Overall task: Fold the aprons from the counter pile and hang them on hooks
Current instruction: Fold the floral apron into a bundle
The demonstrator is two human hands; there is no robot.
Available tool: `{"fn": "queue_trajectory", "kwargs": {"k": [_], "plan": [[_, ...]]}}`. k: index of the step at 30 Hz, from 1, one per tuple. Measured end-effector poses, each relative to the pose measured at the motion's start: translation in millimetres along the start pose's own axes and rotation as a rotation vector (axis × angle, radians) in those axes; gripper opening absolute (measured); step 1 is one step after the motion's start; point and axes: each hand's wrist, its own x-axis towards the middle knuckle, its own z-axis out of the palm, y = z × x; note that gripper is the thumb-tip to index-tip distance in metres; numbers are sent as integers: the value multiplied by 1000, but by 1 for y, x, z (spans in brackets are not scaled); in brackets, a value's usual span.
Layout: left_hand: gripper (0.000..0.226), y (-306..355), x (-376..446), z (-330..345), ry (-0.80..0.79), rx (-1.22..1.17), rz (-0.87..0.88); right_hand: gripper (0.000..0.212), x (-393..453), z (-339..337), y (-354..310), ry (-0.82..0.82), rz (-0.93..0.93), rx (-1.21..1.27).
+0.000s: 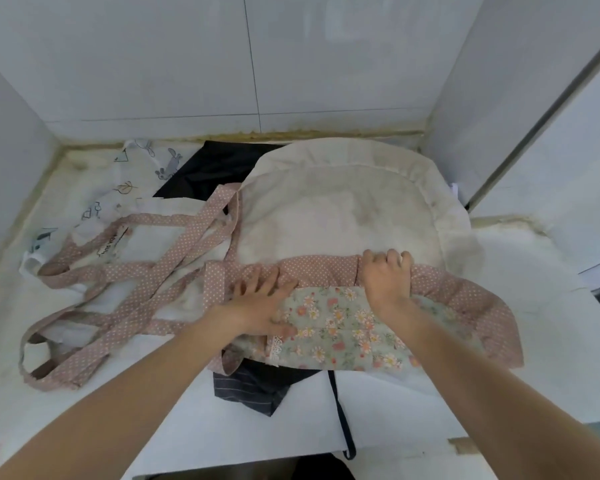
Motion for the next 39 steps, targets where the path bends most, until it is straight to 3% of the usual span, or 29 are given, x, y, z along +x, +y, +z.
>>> {"fn": "queue_trajectory", "kwargs": {"k": [2,4,6,7,9,13,17,19,22,23,25,27,29,32,34,37,39], "plan": [[97,0,5,6,-4,31,-3,61,-6,0,-2,78,-62,18],[100,4,8,9,-11,51,-13,61,-19,6,-10,177,-241,116],[102,13,10,9,-23,67,-35,52,-38,15,-12,71,-438,188],[103,13,9,7,-27,73,-52,53,-46,21,-10,-71,-445,216],[105,16,11,7,-28,81,-65,58,-57,35,10,-296,-239,250],[106,17,13,13,-1,66,-55,67,-62,68,65,-365,183,313],[102,18,12,13,36,38,-69,64,-59,62,84,-411,331,361],[88,17,3,14,191,-30,-18,62,-58,47,81,-348,329,303],[47,3,-28,14,737,-152,187,59,-52,28,58,-148,186,205],[35,-6,-42,16,915,-187,193,56,-52,20,43,-94,88,217],[21,-27,-61,24,1085,-306,56,52,-53,5,10,8,-113,278],[15,-45,-76,35,1080,-562,-179,48,-58,-14,-29,31,-294,456],[22,-54,-80,47,944,-927,-326,41,-65,-29,-68,-96,-423,694],[10,-49,-83,50,727,-1122,-316,32,-76,-39,-123,-340,-503,980],[20,-45,-82,38,707,-1258,-304,30,-82,-42,-142,-399,-457,1126],[14,-45,-89,7,692,-1717,-183,27,-86,-50,-149,-473,-391,1298],[14,-47,-90,-8,731,-1830,-96,20,-83,-60,-141,-466,-343,1325]]}}
